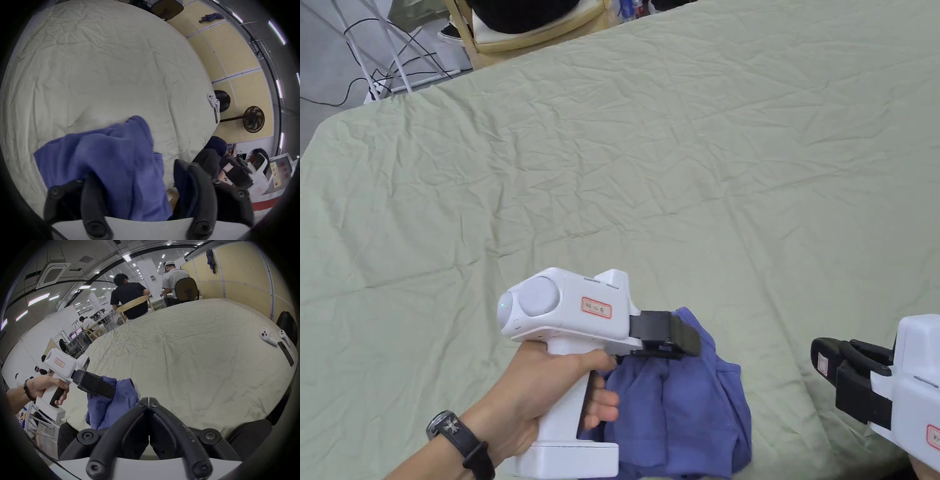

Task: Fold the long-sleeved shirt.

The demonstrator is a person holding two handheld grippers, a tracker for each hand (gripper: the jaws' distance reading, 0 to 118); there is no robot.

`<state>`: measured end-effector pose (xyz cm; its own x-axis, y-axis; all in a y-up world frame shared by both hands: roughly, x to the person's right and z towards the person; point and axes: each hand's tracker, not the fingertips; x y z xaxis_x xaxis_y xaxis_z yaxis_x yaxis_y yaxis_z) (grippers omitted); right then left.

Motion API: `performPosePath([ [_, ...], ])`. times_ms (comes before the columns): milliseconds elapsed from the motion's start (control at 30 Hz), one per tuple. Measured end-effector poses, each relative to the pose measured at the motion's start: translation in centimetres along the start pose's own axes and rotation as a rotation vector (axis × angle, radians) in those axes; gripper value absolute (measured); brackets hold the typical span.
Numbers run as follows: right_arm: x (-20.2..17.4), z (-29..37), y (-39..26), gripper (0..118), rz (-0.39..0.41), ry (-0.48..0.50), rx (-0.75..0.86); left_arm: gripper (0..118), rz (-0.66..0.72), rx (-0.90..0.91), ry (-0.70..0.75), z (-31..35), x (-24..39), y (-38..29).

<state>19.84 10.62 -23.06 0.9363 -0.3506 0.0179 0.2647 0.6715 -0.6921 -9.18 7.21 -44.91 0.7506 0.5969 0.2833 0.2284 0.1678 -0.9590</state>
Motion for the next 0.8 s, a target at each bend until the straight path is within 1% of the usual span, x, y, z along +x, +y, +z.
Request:
performPosePath([
  [100,-0.3,0.0,0.1,0,-0.003,0.005,0.001,77,-0.061,-0.008,0.039,-0.8,1.7,0.2],
  [200,-0.6,0.1,0.2,0,0.004,0.005,0.002,78,-0.062,-0.012,0.053,-1.8,2.7,0.2],
  [267,-0.6,0.2,0.3,0,0.005,0.006,0.005,82,-0.055,-0.008,0.060,-2.2,3.2,0.3],
  [333,-0.6,0.3,0.4,0,0.008,0.002,0.005,83,-0.071,-0.011,0.071,-2.5,3.9,0.3],
  [467,-0.5,0.4,0.4,0,0.013,-0.006,0.003,84,-0.213,-0.033,0.156,-2.5,5.4,0.1],
  [500,-0.4,0.4,0.4,0,0.012,-0.009,0.003,85,-0.270,-0.024,0.181,-2.5,6.0,-0.2],
  [533,-0.3,0.4,0.4,0,0.010,-0.010,0.005,88,-0.293,-0.024,0.184,-2.5,6.4,-0.5],
  [567,-0.2,0.4,0.4,0,0.007,-0.012,0.006,95,-0.271,-0.027,0.171,-2.5,6.5,-0.6],
  [600,-0.2,0.4,0.5,0,0.004,-0.014,0.006,97,-0.252,-0.034,0.149,-2.3,6.5,-0.7],
  [667,-0.2,0.5,0.5,0,0.005,-0.018,0.007,97,-0.184,-0.024,0.061,-2.0,6.5,-0.7],
  [700,-0.2,0.5,0.5,0,0.005,-0.019,0.008,97,-0.178,-0.022,0.056,-1.8,6.7,-0.8],
  [800,-0.4,0.7,0.5,0,0.012,-0.024,0.007,97,-0.217,-0.014,0.065,-1.0,6.8,-1.0],
])
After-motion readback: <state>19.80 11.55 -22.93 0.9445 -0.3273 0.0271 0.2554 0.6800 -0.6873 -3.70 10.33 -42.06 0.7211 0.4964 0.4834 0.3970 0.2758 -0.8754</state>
